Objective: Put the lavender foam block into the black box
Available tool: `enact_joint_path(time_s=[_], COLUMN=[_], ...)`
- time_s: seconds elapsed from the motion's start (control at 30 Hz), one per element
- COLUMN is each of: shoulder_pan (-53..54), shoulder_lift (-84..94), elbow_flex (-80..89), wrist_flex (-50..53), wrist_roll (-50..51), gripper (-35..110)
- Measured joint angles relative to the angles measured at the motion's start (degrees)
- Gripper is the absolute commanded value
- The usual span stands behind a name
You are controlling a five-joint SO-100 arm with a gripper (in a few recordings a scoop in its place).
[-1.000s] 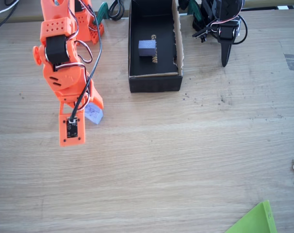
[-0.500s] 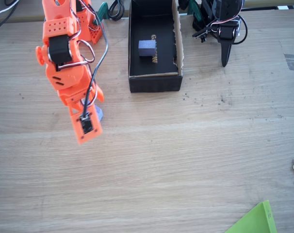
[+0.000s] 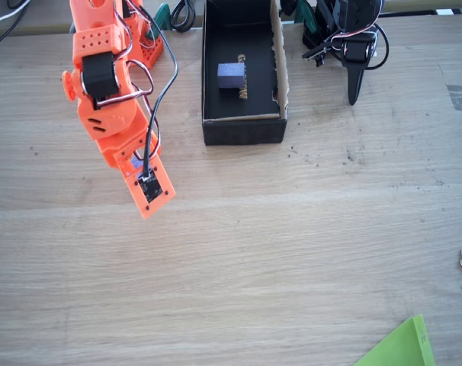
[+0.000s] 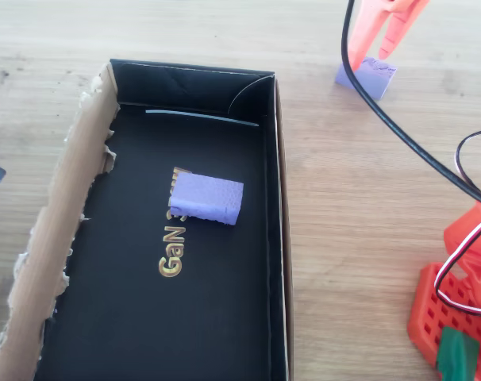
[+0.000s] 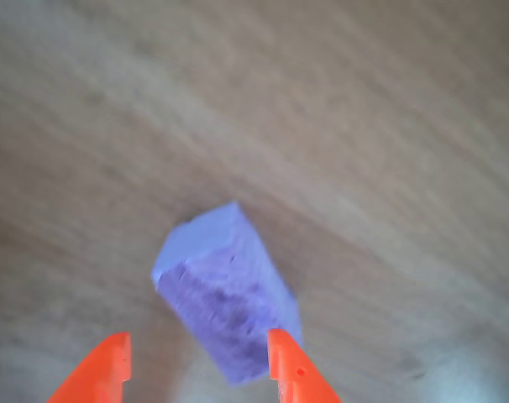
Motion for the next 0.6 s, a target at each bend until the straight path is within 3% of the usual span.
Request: enact_joint_path(time_s=[0.37,0.6], shoulder_pan=[0.0,-0.09], shoulder_lift=[0.18,0.18], elbow_flex=[0.09,0.09], wrist_flex=[-0.62,-1.14], wrist_roll=[2.02,0.97], gripper=[28,30])
